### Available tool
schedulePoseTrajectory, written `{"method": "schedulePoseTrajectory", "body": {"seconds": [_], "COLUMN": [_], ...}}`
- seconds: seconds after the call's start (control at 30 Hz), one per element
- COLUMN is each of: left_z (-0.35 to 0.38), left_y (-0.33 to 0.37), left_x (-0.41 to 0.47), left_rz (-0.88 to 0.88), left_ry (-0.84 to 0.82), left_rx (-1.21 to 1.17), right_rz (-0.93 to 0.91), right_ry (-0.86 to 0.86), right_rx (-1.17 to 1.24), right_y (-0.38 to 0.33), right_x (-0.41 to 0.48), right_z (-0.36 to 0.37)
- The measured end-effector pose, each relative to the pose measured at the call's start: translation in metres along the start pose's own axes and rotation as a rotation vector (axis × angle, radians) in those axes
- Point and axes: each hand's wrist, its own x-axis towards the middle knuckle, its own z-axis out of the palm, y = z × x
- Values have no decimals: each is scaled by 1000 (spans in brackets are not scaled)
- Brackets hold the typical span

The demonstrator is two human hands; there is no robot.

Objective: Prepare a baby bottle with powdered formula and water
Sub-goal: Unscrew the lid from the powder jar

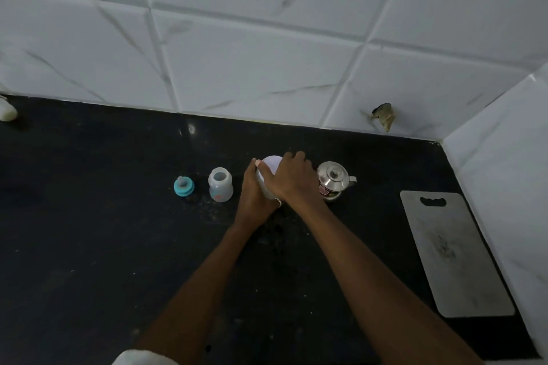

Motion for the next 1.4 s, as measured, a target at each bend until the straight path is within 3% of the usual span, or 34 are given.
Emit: {"method": "schedulePoseTrajectory", "body": {"seconds": [0.4,1.4], "left_z": [-5,-5], "left_y": [7,-7], "left_x": [2,11], "left_rz": [136,104], "left_ry": [44,91], "left_rx": [-37,-56], "right_rz": [-18,-271], "right_ry": [-30,-120], "right_rx": [-47,-82], "right_y": [-8,18], "right_x": [3,22], "right_z": [10,9]}}
